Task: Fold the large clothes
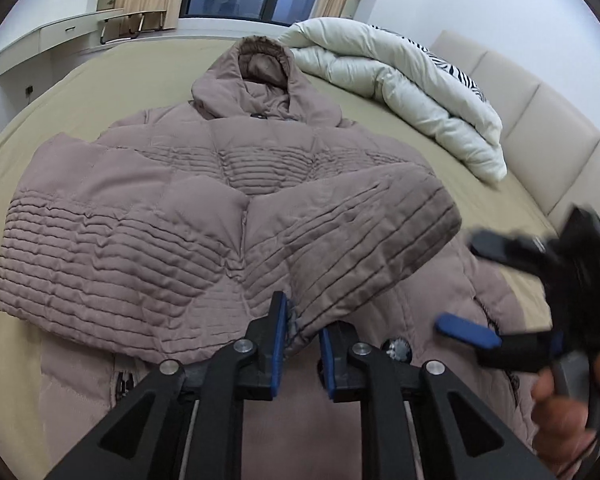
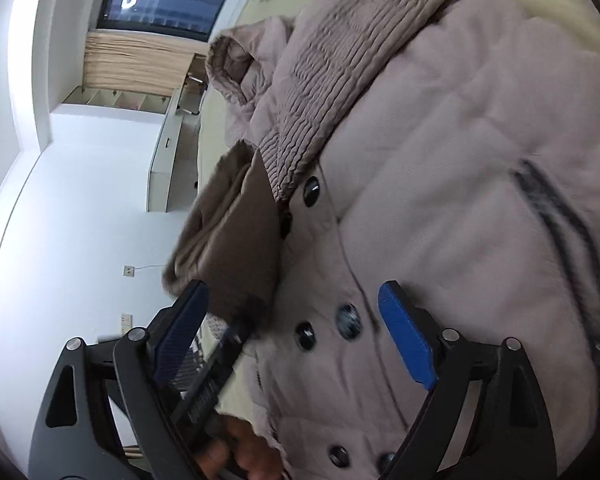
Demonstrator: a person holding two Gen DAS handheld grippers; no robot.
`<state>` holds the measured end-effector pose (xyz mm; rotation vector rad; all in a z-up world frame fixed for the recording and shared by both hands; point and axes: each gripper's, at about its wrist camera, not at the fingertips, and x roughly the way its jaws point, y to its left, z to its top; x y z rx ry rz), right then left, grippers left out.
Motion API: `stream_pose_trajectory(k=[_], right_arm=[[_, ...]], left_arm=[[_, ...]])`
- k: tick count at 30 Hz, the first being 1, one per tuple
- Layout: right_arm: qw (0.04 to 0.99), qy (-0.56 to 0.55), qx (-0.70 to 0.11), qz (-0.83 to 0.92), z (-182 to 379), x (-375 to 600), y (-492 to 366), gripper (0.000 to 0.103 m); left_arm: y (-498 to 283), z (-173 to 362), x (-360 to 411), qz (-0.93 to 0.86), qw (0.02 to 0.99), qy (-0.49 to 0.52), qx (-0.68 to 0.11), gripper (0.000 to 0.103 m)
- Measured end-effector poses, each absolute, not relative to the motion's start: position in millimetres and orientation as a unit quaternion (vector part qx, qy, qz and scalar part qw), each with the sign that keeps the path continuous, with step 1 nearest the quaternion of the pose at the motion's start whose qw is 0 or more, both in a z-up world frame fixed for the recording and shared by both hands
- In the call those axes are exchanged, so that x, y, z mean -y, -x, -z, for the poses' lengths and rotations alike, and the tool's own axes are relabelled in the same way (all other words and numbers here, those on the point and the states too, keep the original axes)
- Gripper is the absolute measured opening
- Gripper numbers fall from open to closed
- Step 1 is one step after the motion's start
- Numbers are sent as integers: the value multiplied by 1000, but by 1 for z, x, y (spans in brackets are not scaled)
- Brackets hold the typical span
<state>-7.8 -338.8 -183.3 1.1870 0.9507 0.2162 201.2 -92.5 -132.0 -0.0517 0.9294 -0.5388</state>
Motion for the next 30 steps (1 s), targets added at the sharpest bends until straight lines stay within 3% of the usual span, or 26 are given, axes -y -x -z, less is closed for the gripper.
stream_pose_trajectory(k=[3, 4, 7, 14, 16, 19, 21, 25, 30], right_arm=[[687, -570, -434, -119, 191, 330, -16, 88], [680, -581, -431, -122, 191, 329, -19, 88], [668, -612, -404, -128, 190, 331, -24, 88], [639, -610, -459, -98, 215, 324, -59, 86], [661, -570, -477, -108, 207, 315, -69, 76], [686, -502, -516, -104, 204, 302, -81, 37], [707, -466, -522, -104, 195, 296, -85, 24], [780, -351, -504, -123, 133, 268, -94, 19], [853, -281, -413, -149, 22, 263, -117, 17]], left_arm=[[-192, 136, 92, 272, 855, 35, -440, 44], [-176, 140, 84, 269, 857, 35, -438, 47], [-166, 145, 77, 269, 854, 40, -443, 47], [-152, 133, 55, 274, 856, 66, -434, 59], [-147, 132, 41, 268, 859, 79, -430, 61], [-141, 134, 13, 251, 857, 114, -435, 63], [-138, 137, -5, 237, 856, 137, -438, 63], [-138, 139, -39, 203, 858, 174, -438, 63], [-152, 132, -66, 169, 864, 209, -425, 64]])
